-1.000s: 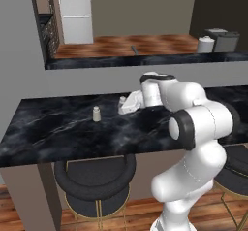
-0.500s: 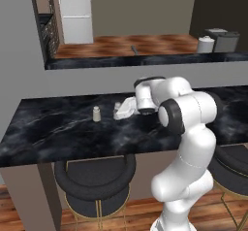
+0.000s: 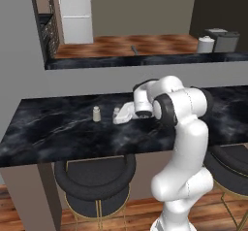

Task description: The dining table condiment station is running low on shaker. Refill the condiment station by opening the cabinet and taking the shaker from the cabinet and placing it on the dining table.

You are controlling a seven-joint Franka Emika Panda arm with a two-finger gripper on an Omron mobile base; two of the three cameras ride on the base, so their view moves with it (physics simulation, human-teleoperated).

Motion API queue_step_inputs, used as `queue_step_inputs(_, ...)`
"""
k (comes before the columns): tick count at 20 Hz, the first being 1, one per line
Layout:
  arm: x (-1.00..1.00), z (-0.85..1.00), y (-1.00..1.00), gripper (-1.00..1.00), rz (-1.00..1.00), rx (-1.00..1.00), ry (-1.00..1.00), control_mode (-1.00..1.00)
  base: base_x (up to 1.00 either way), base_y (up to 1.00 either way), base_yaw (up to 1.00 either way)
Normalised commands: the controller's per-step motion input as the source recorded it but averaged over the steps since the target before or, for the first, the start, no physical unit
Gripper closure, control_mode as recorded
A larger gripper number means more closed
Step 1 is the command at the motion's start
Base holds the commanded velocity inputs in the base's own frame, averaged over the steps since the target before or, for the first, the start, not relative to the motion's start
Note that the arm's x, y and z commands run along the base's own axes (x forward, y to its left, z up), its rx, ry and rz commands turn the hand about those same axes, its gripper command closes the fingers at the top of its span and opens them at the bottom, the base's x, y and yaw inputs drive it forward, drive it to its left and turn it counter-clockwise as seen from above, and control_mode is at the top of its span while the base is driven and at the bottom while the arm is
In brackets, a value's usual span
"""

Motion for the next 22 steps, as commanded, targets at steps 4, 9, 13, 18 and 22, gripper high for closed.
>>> queue_step_inputs(4, 0.22, -0.33, 0.0, 1.0, 0.0, 0.0, -0.01, -1.0, 0.0, 0.0, 0.0)
queue_step_inputs(9, 0.23, -0.31, 0.0, 1.0, 0.0, 0.0, -0.03, -1.0, 0.0, 0.0, 0.0)
queue_step_inputs(13, 0.24, -0.27, 0.0, 1.0, 0.0, 0.0, -0.04, -1.0, 0.0, 0.0, 0.0)
queue_step_inputs(18, 0.25, -0.24, 0.05, 1.0, 0.0, -0.02, -0.04, -1.0, 0.0, 0.0, 0.0)
queue_step_inputs(22, 0.24, -0.24, 0.09, 1.0, 0.0, -0.02, -0.03, -1.0, 0.0, 0.0, 0.0)
